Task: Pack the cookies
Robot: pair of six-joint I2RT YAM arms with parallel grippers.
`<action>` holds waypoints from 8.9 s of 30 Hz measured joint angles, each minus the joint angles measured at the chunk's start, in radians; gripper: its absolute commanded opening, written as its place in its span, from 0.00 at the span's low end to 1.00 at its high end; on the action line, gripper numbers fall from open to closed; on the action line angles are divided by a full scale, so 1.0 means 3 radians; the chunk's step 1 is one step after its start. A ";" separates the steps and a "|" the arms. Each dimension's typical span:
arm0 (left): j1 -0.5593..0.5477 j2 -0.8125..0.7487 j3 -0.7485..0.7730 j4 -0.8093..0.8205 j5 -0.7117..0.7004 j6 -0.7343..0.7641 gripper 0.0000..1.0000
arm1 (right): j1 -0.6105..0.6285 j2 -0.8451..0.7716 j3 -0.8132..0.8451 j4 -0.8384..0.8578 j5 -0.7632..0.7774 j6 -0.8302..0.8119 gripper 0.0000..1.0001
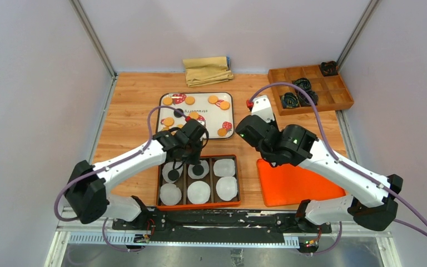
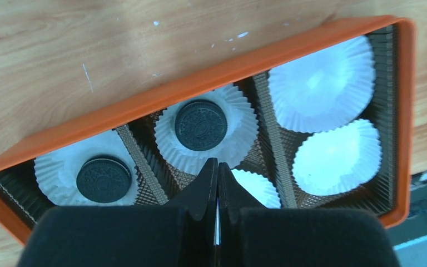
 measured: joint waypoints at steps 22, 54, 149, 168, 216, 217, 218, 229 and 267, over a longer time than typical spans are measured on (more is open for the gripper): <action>0.0097 0.1230 0.0404 0.0212 -0.0500 0.0095 0.00 | -0.0126 -0.0181 -0.0151 0.0341 -0.0187 -0.0136 0.27; 0.0961 0.1751 0.0938 0.0500 -0.0484 0.0357 0.00 | -0.0752 0.0057 -0.0418 0.1143 -0.0690 -0.0657 0.27; 0.1509 0.0198 0.0656 0.0815 -0.0337 0.0182 0.39 | -0.0802 0.0553 0.0215 0.1110 -0.1951 -0.1174 0.00; 0.1504 0.0383 0.0650 0.0899 -0.0081 0.0123 0.40 | -0.0551 0.0621 -0.0539 0.0938 -0.1912 -0.0828 0.26; 0.1504 -0.0131 0.0641 0.0891 -0.0134 0.0272 0.59 | -0.1415 0.3320 0.2085 0.1357 -0.1860 -0.1162 0.51; 0.1504 -0.0139 0.0641 0.0890 -0.0151 0.0278 0.59 | -0.1456 0.3382 0.2141 0.1353 -0.1893 -0.1165 0.51; 0.1504 -0.0139 0.0641 0.0888 -0.0164 0.0284 0.59 | -0.1488 0.3424 0.2186 0.1349 -0.1920 -0.1167 0.51; 0.1504 -0.0109 0.0641 0.0805 -0.0235 0.0295 0.59 | -0.1670 0.3604 0.2581 0.1347 -0.2210 -0.1172 0.39; 0.1504 -0.0029 0.0572 0.0791 -0.0178 0.0296 0.58 | -0.1466 0.3362 0.2238 0.1052 -0.2004 -0.1369 0.05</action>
